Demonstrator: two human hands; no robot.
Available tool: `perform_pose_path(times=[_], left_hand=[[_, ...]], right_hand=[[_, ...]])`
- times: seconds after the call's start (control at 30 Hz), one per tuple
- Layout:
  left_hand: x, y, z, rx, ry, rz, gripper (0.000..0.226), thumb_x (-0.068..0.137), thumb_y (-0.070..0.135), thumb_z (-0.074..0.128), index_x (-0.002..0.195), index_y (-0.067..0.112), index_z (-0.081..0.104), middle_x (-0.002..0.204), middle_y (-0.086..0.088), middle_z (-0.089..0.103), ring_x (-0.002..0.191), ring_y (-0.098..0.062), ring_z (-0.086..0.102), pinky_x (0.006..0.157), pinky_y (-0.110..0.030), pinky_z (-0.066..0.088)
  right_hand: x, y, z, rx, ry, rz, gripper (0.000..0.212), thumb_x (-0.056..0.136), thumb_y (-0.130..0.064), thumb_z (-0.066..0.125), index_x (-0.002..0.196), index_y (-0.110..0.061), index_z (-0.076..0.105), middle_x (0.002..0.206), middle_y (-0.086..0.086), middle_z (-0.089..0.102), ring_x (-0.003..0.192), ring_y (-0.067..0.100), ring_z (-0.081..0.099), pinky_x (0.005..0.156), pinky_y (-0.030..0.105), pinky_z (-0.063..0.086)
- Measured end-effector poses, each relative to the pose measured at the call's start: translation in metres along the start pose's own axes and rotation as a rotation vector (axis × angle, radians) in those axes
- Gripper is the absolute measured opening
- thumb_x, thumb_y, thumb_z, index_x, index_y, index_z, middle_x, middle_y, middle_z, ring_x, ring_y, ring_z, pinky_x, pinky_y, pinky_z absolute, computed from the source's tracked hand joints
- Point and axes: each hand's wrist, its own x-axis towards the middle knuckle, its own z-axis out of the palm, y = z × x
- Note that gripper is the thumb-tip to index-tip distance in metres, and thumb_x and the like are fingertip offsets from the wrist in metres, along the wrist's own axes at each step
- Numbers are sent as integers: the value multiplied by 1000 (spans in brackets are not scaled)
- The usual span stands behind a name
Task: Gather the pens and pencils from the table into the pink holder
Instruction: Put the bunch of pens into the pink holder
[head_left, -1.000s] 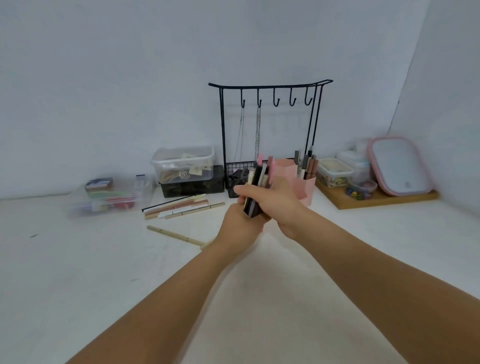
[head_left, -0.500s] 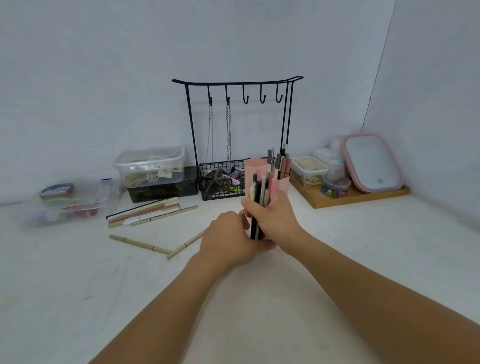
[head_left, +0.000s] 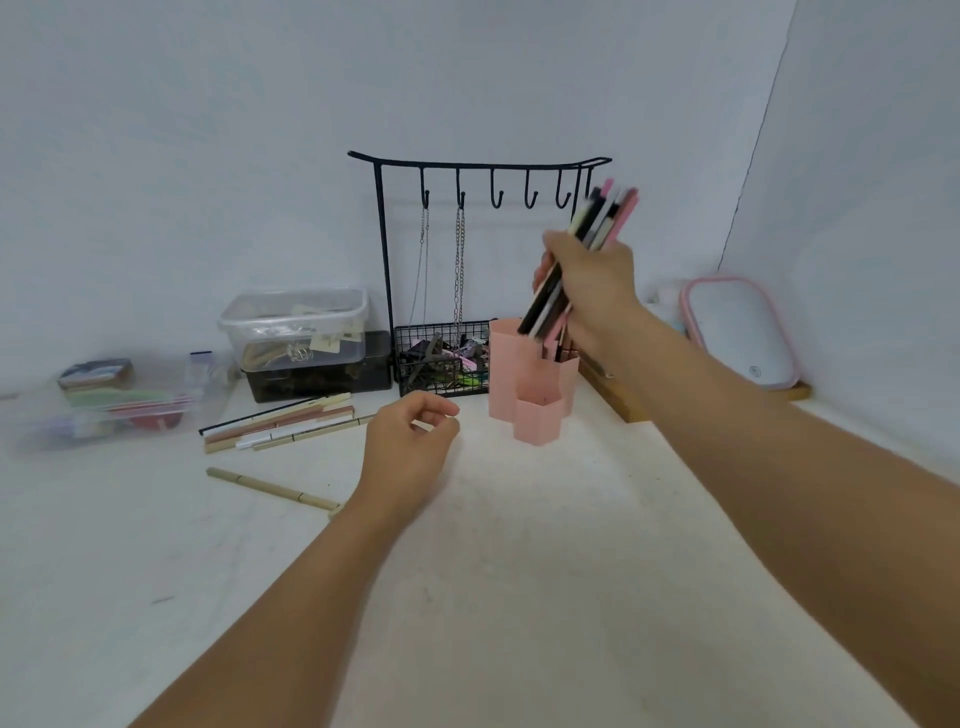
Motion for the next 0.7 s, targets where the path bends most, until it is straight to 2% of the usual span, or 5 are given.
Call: perform_pose_path(times=[0.33,0.47,0.53,0.6,0.7], left_hand=[[2,-6,-3,10,54,84,17,89,3,66,87,19,73,79,2,66,46,0,45,46,-11,36],[2,-5,-1,13,69,103,16,89,3,65,89,18,72,76,4,64,45,-2,45,46,-11,36],[1,-5,-1,25,84,109,15,89,3,65,90,17,72,75,4,64,45,-2,46,46,-10,36],[0,-5,-2,35,100,123,15,89,3,65,91,16,72,75,4,64,45,-1,47,47,-10,36],[-1,-5,-3,39,126,131,14,89,3,65,92,14,72,76,3,64,47,1,50,48,-9,37]], right_hand=[[44,35,29,-115,-11,104,9,93,-4,62,87,-2,56,61,9,57,48,18,56,52,29,54],[42,43,31,-357,-147,125,10,89,-8,66,87,-3,57,65,12,62,57,25,63,68,45,63],[36,43,34,-557,-193,65,11,85,-13,68,81,-7,59,66,10,63,58,24,62,66,46,62],[31,44,38,-710,-217,-1,27,83,-15,70,66,-14,48,60,3,51,53,19,49,51,33,49],[28,50,39,-816,-231,-3,39,81,-14,71,61,-17,37,61,-1,39,54,17,39,49,26,33]])
